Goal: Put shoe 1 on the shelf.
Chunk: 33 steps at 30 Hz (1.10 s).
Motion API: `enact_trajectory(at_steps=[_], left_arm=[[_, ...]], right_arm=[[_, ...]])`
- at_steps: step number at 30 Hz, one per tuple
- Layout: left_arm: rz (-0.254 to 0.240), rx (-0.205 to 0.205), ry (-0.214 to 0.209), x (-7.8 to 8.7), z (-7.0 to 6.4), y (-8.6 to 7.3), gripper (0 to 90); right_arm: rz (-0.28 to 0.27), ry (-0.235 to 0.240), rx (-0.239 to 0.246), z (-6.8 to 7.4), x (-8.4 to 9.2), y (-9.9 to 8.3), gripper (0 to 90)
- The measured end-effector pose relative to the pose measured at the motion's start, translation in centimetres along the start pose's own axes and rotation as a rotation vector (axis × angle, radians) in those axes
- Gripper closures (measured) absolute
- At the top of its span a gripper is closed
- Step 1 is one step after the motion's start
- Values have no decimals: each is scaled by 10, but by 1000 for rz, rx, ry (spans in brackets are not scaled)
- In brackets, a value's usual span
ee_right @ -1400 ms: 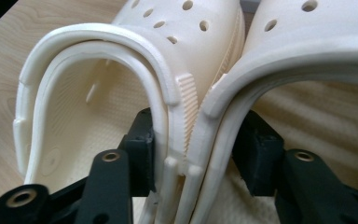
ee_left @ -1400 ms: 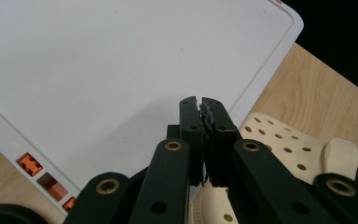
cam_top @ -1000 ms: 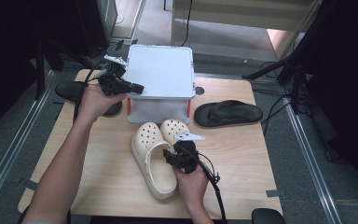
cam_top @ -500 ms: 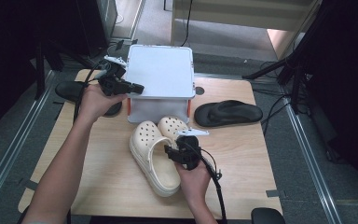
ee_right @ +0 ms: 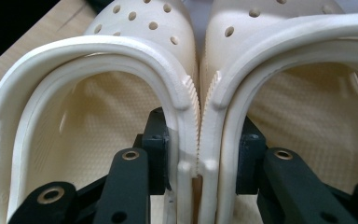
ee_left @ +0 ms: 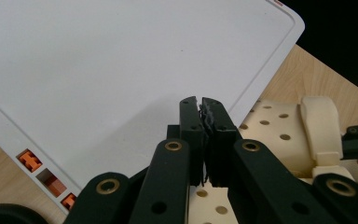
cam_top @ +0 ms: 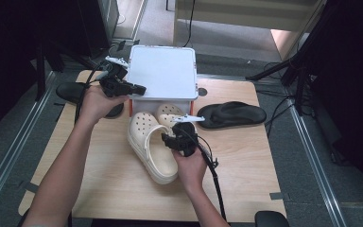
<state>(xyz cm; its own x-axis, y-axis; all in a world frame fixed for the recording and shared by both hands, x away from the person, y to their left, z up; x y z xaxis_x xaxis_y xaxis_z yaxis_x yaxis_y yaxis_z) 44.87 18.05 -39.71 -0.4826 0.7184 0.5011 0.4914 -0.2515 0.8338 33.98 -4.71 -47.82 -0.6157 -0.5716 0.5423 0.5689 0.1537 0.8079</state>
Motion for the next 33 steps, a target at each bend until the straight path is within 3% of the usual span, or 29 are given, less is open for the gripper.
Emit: enact_trajectory(at_steps=[14,33], left_arm=[[0,8,-8,0,1,0,882],[-2,14,-17,0,2,0,882]], right_arm=[[-14,-58,1,-15,-42,27,662],[-34,-150,-9,-25,-72,32,659]])
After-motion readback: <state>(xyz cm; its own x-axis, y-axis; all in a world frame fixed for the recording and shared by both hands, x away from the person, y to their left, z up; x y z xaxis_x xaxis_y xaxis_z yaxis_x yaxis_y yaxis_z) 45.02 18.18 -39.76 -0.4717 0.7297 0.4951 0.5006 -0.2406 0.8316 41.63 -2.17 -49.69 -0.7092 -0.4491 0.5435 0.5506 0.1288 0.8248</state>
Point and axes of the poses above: each handheld gripper's, and its own axes: x roughly backward along the jaws, y roughly out of its top, z roughly to its left, the point moved 2 cm from there along -x, roughly forward along the jaws, and after that the axes turned 9 degrees about -z, right-handed, at the moved point
